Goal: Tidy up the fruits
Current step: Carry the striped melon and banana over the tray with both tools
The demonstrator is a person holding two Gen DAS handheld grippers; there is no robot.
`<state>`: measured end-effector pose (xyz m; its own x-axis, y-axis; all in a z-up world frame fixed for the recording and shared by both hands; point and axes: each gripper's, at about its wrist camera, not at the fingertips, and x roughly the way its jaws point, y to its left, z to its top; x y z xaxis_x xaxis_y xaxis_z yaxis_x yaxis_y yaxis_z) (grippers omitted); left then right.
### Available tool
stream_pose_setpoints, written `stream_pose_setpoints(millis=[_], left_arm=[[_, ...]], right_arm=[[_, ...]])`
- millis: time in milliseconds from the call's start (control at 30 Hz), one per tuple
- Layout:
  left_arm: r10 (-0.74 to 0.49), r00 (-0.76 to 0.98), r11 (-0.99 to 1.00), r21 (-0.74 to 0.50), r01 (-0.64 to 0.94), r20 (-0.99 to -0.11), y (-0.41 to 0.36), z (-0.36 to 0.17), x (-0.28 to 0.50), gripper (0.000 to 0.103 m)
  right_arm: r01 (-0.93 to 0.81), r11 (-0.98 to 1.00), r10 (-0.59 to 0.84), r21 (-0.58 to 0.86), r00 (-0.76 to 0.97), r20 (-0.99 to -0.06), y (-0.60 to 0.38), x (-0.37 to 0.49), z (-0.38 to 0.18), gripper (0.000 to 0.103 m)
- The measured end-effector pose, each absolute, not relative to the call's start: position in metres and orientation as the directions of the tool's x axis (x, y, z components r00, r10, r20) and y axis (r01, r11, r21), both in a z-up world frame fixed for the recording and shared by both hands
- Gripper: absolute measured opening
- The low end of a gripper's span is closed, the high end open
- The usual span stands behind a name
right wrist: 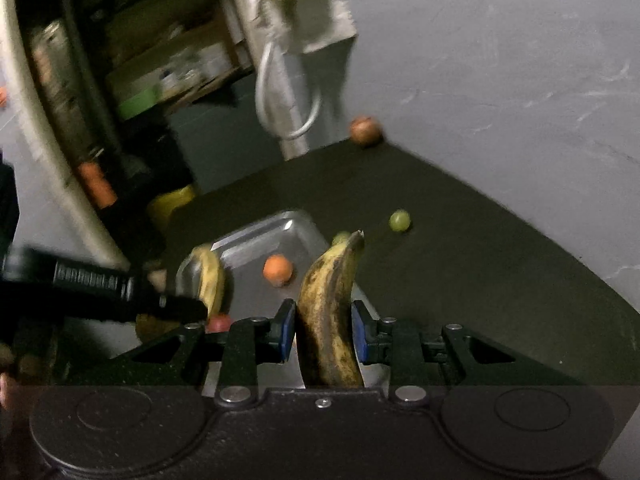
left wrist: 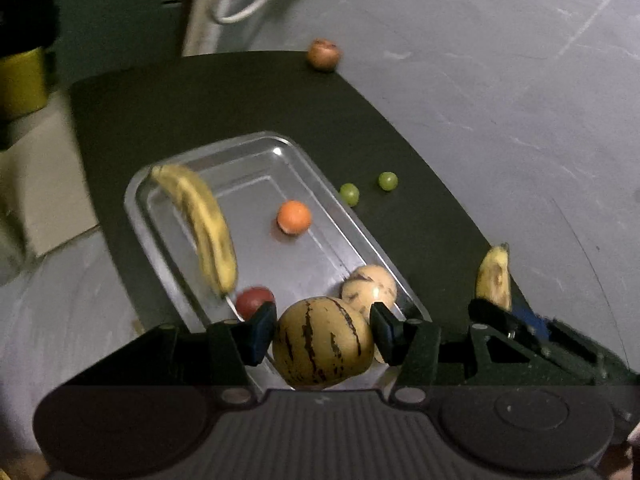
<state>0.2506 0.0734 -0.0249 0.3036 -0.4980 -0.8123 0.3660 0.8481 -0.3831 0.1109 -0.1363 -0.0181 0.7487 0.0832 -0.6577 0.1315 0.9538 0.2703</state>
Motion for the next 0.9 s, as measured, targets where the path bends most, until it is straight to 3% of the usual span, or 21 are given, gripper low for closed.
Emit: stream_pose_setpoints(millis=[133, 333, 900], left_arm=[[-0.461, 0.367, 0.886, -0.398, 0.237, -0.808, 0.067, -0.018, 0.220, 0.055], [-0.402, 0.388, 0.915, -0.350, 0.200, -0.829, 0.063, -0.015, 0.194, 0.055], [-0.372, 0.360, 0.925, -0.310, 0.220, -0.856, 0.046, -0.063, 0.233, 0.056]], right_arm=[[0.075, 0.949, 0.154, 0.306, 0.736, -0.659, -0.145, 0.096, -0.021, 0.031], [0.052, 0.938, 0.205, 0.343, 0.716, -0.668, -0.146, 0.098, -0.034, 0.031], [0.096, 0.965, 0.119, 0.243, 0.665, -0.737, -0.153, 0.144, -0.058, 0.031]])
